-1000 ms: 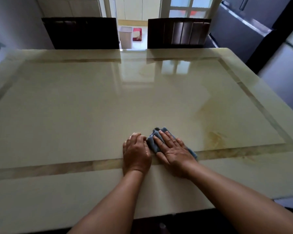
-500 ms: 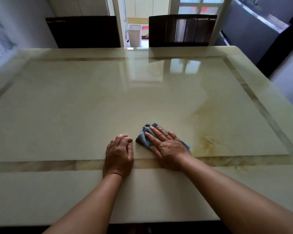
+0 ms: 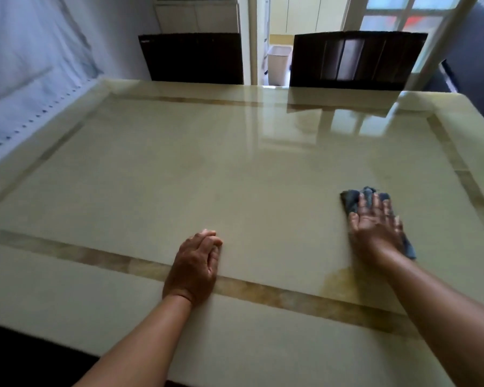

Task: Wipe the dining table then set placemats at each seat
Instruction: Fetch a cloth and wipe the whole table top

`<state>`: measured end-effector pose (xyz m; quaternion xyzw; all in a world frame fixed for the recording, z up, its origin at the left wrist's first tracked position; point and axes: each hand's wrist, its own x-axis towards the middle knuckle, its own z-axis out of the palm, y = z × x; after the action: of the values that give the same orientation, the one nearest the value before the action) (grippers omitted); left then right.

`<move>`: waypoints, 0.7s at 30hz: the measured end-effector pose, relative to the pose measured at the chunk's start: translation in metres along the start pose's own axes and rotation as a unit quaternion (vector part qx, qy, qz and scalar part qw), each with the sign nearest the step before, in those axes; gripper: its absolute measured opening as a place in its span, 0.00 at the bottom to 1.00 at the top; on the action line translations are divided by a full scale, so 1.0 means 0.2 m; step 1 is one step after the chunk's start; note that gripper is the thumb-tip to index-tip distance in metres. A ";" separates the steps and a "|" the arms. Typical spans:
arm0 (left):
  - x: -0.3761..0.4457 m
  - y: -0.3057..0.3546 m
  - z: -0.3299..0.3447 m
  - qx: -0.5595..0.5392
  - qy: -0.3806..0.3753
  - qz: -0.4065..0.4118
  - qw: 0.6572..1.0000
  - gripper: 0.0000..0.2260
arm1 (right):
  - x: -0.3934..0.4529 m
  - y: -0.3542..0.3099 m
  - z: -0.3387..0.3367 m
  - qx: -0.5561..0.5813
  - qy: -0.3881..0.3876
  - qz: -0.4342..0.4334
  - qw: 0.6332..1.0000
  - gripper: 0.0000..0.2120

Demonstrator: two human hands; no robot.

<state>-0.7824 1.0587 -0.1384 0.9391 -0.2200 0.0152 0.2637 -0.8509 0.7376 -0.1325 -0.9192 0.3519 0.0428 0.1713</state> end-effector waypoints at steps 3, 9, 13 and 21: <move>0.03 0.00 -0.01 -0.002 -0.005 -0.005 1.000 0.10 | -0.15 -0.26 0.12 -0.018 -0.028 -0.120 0.992 0.27; 0.17 0.02 -0.03 -0.019 0.026 -0.104 0.994 0.12 | -0.33 -0.75 0.35 -0.079 -0.104 -0.441 0.888 0.27; 0.24 0.00 0.01 -0.013 0.113 -0.125 0.986 0.17 | 0.08 -0.88 0.28 -0.069 -0.104 -0.444 0.887 0.25; 0.26 -0.07 0.10 0.023 0.139 -0.104 0.984 0.11 | 0.80 -1.24 0.25 -0.018 -0.044 -0.169 0.984 0.27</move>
<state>-0.7318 1.0382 -0.1555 0.9513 -0.0816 0.1233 0.2703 -0.5660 0.8258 -0.1407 -0.9656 0.1830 0.0605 0.1745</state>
